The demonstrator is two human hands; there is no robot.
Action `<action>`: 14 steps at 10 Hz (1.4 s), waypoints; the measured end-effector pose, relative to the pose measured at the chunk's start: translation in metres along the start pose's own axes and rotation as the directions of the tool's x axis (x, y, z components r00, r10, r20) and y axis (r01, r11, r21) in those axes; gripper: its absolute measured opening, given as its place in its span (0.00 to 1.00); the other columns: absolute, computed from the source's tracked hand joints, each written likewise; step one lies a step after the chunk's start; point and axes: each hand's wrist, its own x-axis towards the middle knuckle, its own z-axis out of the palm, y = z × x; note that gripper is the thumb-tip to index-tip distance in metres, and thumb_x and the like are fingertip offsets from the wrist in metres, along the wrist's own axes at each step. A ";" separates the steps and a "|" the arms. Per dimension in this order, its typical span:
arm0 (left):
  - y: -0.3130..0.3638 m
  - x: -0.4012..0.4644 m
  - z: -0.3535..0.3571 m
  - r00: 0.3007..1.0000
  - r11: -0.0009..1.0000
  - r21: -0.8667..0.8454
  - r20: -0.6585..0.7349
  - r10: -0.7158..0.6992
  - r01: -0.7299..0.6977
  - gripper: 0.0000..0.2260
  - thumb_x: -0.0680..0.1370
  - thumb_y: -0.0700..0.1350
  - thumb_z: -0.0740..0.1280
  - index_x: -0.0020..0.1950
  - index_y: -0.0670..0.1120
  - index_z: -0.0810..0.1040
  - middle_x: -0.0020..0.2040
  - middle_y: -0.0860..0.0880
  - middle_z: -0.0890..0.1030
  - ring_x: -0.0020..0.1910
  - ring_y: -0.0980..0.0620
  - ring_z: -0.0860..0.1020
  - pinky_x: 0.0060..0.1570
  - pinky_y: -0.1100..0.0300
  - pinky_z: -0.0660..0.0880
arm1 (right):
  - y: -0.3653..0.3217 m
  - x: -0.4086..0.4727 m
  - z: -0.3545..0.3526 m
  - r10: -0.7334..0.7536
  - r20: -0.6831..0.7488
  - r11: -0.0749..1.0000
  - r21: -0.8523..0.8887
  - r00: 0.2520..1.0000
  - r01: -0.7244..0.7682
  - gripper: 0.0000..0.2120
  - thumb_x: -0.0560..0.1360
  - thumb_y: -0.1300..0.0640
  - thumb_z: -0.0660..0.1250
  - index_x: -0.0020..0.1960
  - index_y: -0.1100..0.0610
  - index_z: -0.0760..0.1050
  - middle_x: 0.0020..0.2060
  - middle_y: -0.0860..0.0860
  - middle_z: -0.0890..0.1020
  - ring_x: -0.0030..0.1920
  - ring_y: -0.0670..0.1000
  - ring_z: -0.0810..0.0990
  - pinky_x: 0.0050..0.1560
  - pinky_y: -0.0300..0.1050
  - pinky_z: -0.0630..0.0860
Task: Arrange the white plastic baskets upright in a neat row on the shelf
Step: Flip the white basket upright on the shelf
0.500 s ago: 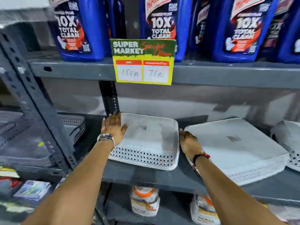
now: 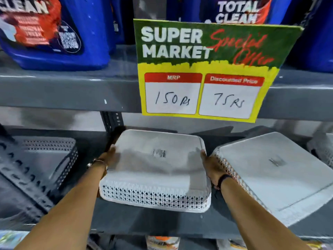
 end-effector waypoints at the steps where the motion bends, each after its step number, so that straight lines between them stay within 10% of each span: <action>1: 0.004 -0.004 -0.011 0.993 0.918 -0.395 -0.084 -0.080 0.041 0.22 0.83 0.46 0.49 0.72 0.33 0.60 0.73 0.34 0.64 0.72 0.38 0.64 0.70 0.52 0.63 | -0.015 -0.006 -0.003 -0.051 0.095 0.974 0.225 0.994 0.029 0.32 0.74 0.38 0.55 0.66 0.61 0.70 0.65 0.58 0.74 0.65 0.59 0.72 0.70 0.53 0.66; 3: 0.013 0.010 -0.043 0.995 0.599 -0.795 0.062 -0.078 0.096 0.37 0.74 0.69 0.43 0.74 0.47 0.62 0.67 0.45 0.73 0.71 0.48 0.64 0.75 0.44 0.55 | -0.055 -0.008 -0.040 -0.232 0.090 0.728 0.676 0.968 0.112 0.22 0.79 0.45 0.49 0.45 0.58 0.77 0.39 0.56 0.85 0.39 0.51 0.80 0.37 0.37 0.76; 4: 0.015 0.012 -0.056 0.992 0.619 -0.777 0.074 -0.099 0.120 0.41 0.68 0.73 0.45 0.71 0.50 0.67 0.67 0.51 0.72 0.68 0.48 0.68 0.73 0.40 0.57 | -0.069 -0.012 -0.059 -0.278 0.035 0.650 0.743 0.960 0.161 0.28 0.74 0.36 0.50 0.41 0.56 0.79 0.43 0.69 0.81 0.41 0.56 0.76 0.43 0.44 0.70; 6: 0.006 -0.012 -0.053 0.981 0.844 -0.523 0.190 -0.024 0.122 0.22 0.80 0.49 0.59 0.37 0.35 0.80 0.42 0.36 0.85 0.25 0.53 0.82 0.27 0.63 0.81 | -0.042 -0.021 -0.077 -0.239 0.165 0.847 0.517 0.957 0.122 0.21 0.57 0.43 0.75 0.42 0.55 0.77 0.33 0.51 0.83 0.33 0.47 0.80 0.38 0.40 0.73; 7: -0.003 -0.022 -0.041 0.991 0.949 -0.305 0.126 -0.040 0.077 0.16 0.80 0.32 0.57 0.32 0.34 0.70 0.09 0.48 0.72 0.07 0.56 0.70 0.08 0.69 0.66 | -0.024 -0.028 -0.073 -0.212 0.082 0.977 0.057 0.974 0.208 0.11 0.67 0.60 0.70 0.48 0.62 0.78 0.48 0.61 0.83 0.46 0.58 0.82 0.47 0.51 0.79; 9: -0.025 -0.017 -0.037 0.997 0.982 -0.173 0.010 -0.078 0.078 0.19 0.79 0.37 0.56 0.27 0.38 0.68 0.18 0.42 0.73 0.06 0.54 0.68 0.10 0.70 0.67 | -0.007 -0.037 -0.070 -0.051 0.195 0.951 -0.290 0.980 0.107 0.12 0.71 0.59 0.69 0.50 0.66 0.76 0.51 0.62 0.82 0.49 0.58 0.81 0.42 0.46 0.80; 10: -0.034 -0.013 -0.031 0.995 0.982 -0.165 -0.026 -0.093 0.088 0.19 0.80 0.40 0.56 0.31 0.36 0.71 0.25 0.40 0.70 0.06 0.54 0.68 0.16 0.63 0.72 | -0.006 -0.043 -0.067 -0.025 0.233 0.932 -0.346 0.972 0.107 0.09 0.72 0.59 0.68 0.48 0.64 0.75 0.51 0.61 0.82 0.47 0.56 0.81 0.40 0.40 0.79; 12: -0.036 -0.024 -0.023 0.991 0.983 0.146 -0.097 -0.096 0.109 0.23 0.79 0.50 0.58 0.56 0.29 0.77 0.49 0.32 0.82 0.46 0.37 0.83 0.48 0.47 0.78 | -0.002 -0.042 -0.061 0.024 0.284 0.866 -0.485 0.959 0.122 0.18 0.72 0.58 0.70 0.58 0.67 0.73 0.55 0.61 0.81 0.37 0.50 0.82 0.47 0.43 0.81; 14: -0.003 -0.047 -0.015 0.969 0.887 0.460 -0.237 0.070 0.048 0.22 0.79 0.45 0.60 0.69 0.35 0.64 0.69 0.35 0.67 0.68 0.36 0.66 0.64 0.44 0.69 | -0.017 -0.041 -0.075 -0.041 0.194 0.799 -0.583 0.980 0.148 0.18 0.73 0.48 0.66 0.30 0.58 0.71 0.16 0.48 0.78 0.18 0.39 0.77 0.29 0.36 0.71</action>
